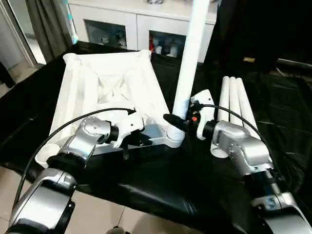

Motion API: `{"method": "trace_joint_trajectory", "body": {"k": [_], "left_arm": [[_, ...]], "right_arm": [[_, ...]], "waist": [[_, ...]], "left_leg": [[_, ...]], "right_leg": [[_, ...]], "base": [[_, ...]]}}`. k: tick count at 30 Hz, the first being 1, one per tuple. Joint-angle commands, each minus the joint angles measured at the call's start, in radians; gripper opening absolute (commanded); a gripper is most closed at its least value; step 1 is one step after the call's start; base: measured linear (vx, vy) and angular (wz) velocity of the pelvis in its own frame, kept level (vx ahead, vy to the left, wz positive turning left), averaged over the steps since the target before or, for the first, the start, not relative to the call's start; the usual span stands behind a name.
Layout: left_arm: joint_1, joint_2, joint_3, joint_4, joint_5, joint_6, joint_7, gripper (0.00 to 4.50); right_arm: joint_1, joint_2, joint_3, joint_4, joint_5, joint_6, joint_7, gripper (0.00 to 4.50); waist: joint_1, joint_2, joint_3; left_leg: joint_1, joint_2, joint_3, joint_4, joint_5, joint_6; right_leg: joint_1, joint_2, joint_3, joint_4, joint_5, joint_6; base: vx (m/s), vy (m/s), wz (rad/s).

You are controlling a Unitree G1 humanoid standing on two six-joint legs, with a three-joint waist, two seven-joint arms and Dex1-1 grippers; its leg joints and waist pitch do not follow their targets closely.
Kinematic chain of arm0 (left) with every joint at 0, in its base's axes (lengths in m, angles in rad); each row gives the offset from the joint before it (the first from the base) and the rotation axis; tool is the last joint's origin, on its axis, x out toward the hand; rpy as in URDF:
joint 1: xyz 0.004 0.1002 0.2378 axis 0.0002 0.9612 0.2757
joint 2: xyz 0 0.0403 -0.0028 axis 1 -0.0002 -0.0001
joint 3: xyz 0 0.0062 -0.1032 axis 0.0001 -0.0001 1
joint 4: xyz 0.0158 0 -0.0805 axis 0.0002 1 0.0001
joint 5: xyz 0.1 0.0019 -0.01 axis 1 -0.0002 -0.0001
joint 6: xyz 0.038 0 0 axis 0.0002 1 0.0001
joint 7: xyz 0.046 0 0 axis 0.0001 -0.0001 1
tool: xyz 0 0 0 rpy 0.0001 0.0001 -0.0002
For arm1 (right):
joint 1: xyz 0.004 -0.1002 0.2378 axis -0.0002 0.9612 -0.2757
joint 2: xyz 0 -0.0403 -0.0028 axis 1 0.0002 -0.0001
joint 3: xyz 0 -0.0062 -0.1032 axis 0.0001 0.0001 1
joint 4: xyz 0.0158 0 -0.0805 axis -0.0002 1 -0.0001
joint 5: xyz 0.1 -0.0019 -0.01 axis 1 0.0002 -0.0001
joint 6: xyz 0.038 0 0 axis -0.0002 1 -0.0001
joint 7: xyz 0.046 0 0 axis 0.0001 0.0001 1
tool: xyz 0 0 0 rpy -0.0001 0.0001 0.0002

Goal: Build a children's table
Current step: Insert table leg to table base

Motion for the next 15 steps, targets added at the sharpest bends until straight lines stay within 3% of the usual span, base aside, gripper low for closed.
{"method": "trace_joint_trajectory", "body": {"k": [1,2,3,7,10,15], "left_arm": [[0.025,-0.001,-0.043,-0.018,0.010,0.002,-0.055,0.00],[0.025,0.000,-0.047,-0.020,0.012,-0.004,-0.061,0.00],[0.025,0.002,-0.049,-0.022,0.014,-0.007,-0.064,0.00],[0.022,0.006,-0.052,-0.027,0.018,-0.010,-0.079,0.00],[0.010,0.008,-0.052,-0.020,0.028,-0.016,-0.083,0.00],[0.007,0.013,-0.049,-0.022,0.029,-0.012,-0.083,0.00]], "right_arm": [[-0.023,-0.003,0.002,0.032,-0.012,-0.021,0.008,1.90],[-0.026,-0.002,0.003,0.043,-0.014,-0.021,0.010,1.90],[-0.028,-0.002,0.003,0.047,-0.015,-0.019,0.012,1.90],[-0.029,0.003,-0.001,0.065,-0.015,-0.016,0.027,1.90],[-0.016,0.005,-0.003,0.062,-0.013,-0.021,0.035,1.90],[0.008,0.013,-0.039,0.060,0.021,-0.030,0.037,1.90]], "waist": [[-0.002,0.000,-0.078],[-0.001,-0.001,-0.078],[-0.001,0.008,-0.076],[-0.003,0.003,-0.074],[-0.003,0.012,-0.075],[-0.003,0.015,-0.075]], "left_leg": [[0.009,0.048,-0.011,-0.061,-0.039,0.039],[0.008,0.049,-0.011,-0.061,-0.043,0.042],[0.009,0.048,-0.012,-0.062,-0.052,0.039],[0.012,0.050,-0.012,-0.064,-0.089,0.023],[0.013,0.050,-0.014,-0.065,-0.093,0.009],[0.014,0.051,-0.014,-0.066,-0.107,0.004]], "right_leg": [[0.061,-0.086,0.050,-0.059,0.101,-0.255],[0.063,-0.088,0.050,-0.059,0.101,-0.255],[0.062,-0.088,0.050,-0.061,0.085,-0.254],[0.062,-0.088,0.050,-0.068,0.027,-0.249],[0.061,-0.086,0.050,-0.065,0.043,-0.250],[0.062,-0.086,0.051,-0.066,0.065,-0.259]], "base": [[0.000,0.000,0.00],[0.000,0.000,0.00],[0.000,0.000,0.00],[0.000,0.000,0.00],[0.000,0.000,0.00],[0.000,0.000,0.00]]}}
